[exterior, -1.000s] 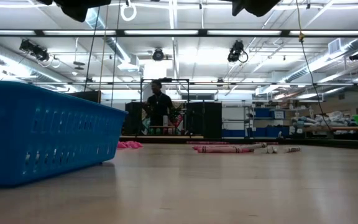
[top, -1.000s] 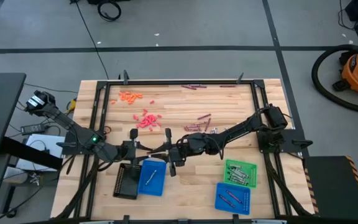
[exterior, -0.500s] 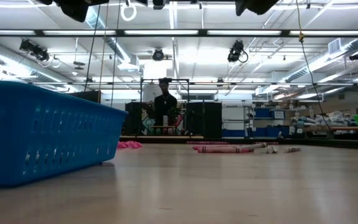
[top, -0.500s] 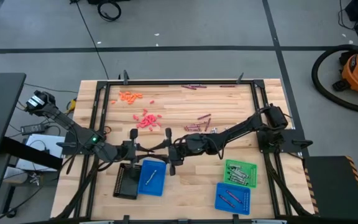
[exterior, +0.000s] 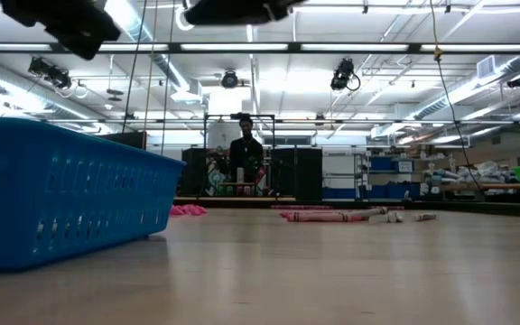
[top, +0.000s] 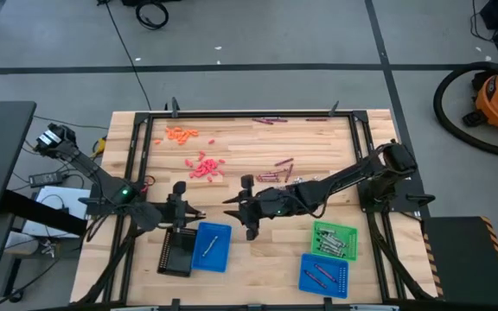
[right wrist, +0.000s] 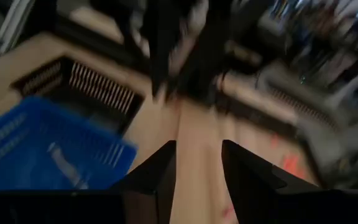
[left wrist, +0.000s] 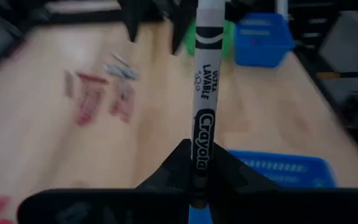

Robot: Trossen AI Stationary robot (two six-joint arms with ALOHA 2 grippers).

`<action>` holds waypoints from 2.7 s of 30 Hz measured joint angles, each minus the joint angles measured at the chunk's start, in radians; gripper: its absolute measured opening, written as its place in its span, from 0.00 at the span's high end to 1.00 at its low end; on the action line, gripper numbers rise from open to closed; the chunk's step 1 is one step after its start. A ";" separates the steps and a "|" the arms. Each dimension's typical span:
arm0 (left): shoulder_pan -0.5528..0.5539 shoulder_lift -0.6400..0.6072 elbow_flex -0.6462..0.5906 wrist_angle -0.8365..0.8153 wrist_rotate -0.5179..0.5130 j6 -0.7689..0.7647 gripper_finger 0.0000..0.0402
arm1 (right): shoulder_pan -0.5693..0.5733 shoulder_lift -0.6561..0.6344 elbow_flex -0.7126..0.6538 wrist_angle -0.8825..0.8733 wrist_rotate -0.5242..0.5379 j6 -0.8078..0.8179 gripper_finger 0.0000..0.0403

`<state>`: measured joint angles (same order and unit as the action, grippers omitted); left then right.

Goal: Sort crayons
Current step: Put the white crayon into the left blue bin, then put the pink crayon into the black bin

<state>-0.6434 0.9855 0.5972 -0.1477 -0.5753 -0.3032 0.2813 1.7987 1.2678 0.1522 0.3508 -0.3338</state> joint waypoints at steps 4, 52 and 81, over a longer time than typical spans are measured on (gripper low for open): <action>0.007 0.014 0.000 -0.028 0.081 -0.096 0.92 | 0.000 -0.025 0.000 -0.185 0.016 0.136 0.66; 0.111 0.660 0.430 -0.386 0.520 -0.998 0.91 | 0.175 -0.120 0.000 -0.769 0.280 0.646 0.66; 0.136 0.649 0.629 -0.681 0.599 -0.424 0.74 | 0.047 -0.059 0.000 -0.795 0.086 0.583 0.66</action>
<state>-0.5069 1.6344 1.2259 -0.8289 0.0240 -0.7269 0.3280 1.7400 1.2678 -0.6428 0.4366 0.2489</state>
